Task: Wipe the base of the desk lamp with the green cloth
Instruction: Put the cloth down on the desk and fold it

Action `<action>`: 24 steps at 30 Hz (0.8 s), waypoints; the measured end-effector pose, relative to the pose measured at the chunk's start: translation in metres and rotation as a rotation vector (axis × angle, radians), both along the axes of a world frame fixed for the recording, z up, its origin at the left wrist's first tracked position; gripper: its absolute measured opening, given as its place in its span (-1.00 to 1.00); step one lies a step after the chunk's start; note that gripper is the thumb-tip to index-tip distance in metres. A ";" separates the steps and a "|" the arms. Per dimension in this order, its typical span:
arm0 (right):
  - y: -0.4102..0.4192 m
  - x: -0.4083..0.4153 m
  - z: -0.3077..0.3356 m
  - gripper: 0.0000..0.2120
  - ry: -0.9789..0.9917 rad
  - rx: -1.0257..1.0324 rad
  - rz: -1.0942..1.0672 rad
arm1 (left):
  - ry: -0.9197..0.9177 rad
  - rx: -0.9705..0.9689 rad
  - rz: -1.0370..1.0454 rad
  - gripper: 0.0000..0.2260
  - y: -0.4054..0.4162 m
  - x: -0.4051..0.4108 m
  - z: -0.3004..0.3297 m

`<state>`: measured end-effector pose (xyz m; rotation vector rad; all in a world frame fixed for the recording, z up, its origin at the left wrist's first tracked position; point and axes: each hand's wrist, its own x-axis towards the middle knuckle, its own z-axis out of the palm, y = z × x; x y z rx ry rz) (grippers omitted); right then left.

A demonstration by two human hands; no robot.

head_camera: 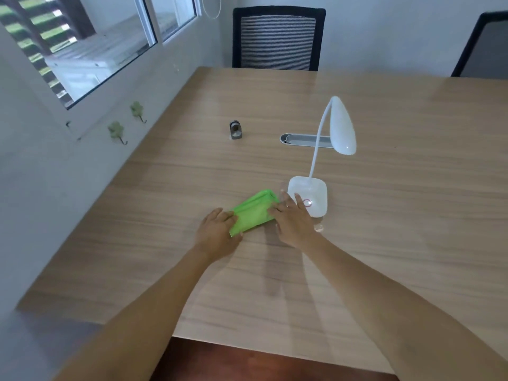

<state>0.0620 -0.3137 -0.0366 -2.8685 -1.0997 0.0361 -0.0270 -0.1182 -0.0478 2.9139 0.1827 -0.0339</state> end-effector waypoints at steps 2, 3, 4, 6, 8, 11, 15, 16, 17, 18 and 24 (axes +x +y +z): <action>0.009 0.002 0.000 -0.55 -0.008 -0.041 -0.018 | 0.029 0.011 -0.013 -0.46 0.000 0.003 0.001; 0.012 0.003 0.001 -0.55 -0.019 -0.036 -0.025 | 0.029 0.019 -0.020 -0.48 -0.001 0.005 0.002; 0.015 0.005 0.002 -0.57 -0.030 -0.034 -0.031 | 0.028 0.026 -0.030 -0.51 -0.001 0.006 0.004; 0.018 0.008 0.005 -0.61 -0.059 -0.059 -0.028 | 0.040 0.037 -0.039 -0.57 -0.003 0.008 0.005; 0.020 0.009 0.007 -0.64 -0.087 -0.078 -0.026 | 0.054 0.056 -0.026 -0.61 -0.003 0.010 0.010; 0.025 0.007 0.013 -0.65 -0.091 0.024 -0.060 | -0.038 0.007 -0.007 -0.68 0.004 0.011 0.017; 0.042 0.001 0.023 -0.73 0.004 0.390 -0.091 | -0.242 -0.251 0.060 -0.79 0.026 0.007 0.035; 0.047 -0.001 0.025 -0.74 0.085 0.490 -0.111 | -0.271 -0.300 0.094 -0.81 0.033 0.006 0.039; 0.053 -0.002 0.027 -0.72 0.179 0.584 -0.136 | -0.287 -0.350 0.143 -0.82 0.040 0.004 0.043; 0.059 -0.005 0.029 -0.70 0.274 0.670 -0.166 | -0.290 -0.409 0.212 -0.82 0.047 0.002 0.047; 0.109 -0.022 0.030 -0.68 0.715 0.966 -0.379 | -0.270 -0.618 0.601 -0.77 0.096 -0.019 0.053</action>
